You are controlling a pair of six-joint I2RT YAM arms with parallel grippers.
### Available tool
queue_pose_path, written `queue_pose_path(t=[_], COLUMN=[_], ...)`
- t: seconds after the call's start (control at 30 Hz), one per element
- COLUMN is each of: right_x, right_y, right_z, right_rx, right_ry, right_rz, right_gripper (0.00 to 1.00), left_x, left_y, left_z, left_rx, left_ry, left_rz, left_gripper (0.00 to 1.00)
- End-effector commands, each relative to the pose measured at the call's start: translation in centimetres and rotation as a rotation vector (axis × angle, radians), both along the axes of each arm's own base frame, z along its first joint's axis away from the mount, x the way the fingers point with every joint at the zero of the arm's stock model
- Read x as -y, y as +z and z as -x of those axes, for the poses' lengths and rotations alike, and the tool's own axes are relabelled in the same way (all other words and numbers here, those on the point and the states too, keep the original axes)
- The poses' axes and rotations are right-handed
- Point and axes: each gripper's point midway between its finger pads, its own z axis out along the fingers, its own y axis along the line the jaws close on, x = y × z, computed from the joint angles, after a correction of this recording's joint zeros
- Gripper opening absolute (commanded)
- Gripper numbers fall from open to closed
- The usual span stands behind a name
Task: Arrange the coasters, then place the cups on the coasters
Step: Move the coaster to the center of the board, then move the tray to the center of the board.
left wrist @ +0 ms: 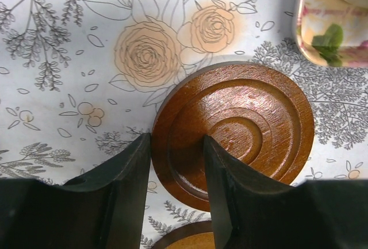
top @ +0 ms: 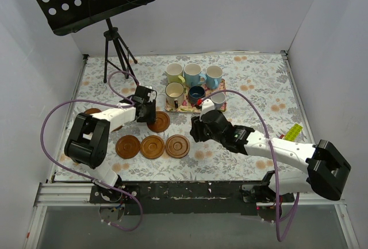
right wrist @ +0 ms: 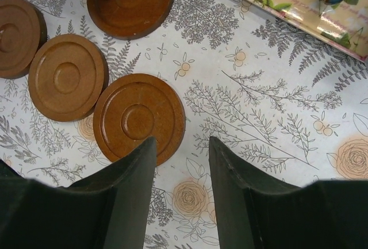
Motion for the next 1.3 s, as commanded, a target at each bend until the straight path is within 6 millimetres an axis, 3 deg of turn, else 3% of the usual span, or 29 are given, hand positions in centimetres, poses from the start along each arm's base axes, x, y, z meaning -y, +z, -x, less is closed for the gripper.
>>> queue_pose_path(t=[0.0, 0.2, 0.43, 0.53, 0.93, 1.27], right_x=[-1.7, -2.8, -5.2, -5.6, -0.7, 1.8], right_y=[2.5, 1.8, 0.7, -0.6, -5.7, -8.3], right_z=[-1.0, -1.6, -3.4, -4.5, -8.4, -11.8], right_rx=[0.028, 0.023, 0.033, 0.009, -0.038, -0.025], right_ry=[-0.004, 0.006, 0.033, 0.02, -0.144, -0.242], right_rz=[-0.065, -0.07, -0.024, -0.016, 0.049, 0.143], right_gripper=[0.5, 0.51, 0.62, 0.64, 0.59, 0.56], left_x=[1.8, 3.6, 4.5, 4.6, 5.2, 5.4], left_y=[-0.1, 0.3, 0.3, 0.4, 0.8, 0.7], left_z=[1.6, 1.4, 1.4, 1.4, 1.1, 1.1], left_rx=[-0.058, -0.06, -0.062, -0.06, -0.047, -0.05], left_ry=[-0.045, -0.06, -0.063, -0.064, -0.072, -0.074], left_rz=[0.051, 0.111, 0.135, 0.138, 0.154, 0.161], left_gripper=[0.1, 0.1, 0.1, 0.09, 0.08, 0.07])
